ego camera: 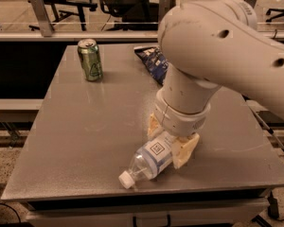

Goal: Pick blue plastic bottle

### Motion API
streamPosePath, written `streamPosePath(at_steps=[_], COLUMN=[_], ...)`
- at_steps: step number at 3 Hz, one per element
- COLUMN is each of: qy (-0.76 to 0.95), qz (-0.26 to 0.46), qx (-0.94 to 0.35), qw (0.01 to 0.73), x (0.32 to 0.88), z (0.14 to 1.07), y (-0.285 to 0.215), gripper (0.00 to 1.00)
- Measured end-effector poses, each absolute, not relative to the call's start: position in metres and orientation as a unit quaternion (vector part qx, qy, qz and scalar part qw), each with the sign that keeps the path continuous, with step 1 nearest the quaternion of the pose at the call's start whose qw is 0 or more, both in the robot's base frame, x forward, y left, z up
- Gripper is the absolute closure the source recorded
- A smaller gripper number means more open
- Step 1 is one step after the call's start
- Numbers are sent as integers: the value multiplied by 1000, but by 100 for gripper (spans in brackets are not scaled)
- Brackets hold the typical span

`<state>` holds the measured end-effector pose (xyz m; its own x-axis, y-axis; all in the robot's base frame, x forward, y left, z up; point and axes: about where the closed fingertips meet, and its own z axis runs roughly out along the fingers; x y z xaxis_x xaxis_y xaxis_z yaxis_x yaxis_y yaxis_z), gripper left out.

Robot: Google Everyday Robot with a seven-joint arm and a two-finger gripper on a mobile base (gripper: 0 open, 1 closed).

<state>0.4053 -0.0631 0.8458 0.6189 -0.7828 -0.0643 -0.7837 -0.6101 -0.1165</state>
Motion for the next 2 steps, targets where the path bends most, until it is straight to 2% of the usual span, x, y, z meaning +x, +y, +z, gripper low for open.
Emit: streamPosePath(at_steps=[2], qy=[447], qz=[-2], qx=[-891], qw=[73], x=[415], z=[864], y=[-66], gripper=[88])
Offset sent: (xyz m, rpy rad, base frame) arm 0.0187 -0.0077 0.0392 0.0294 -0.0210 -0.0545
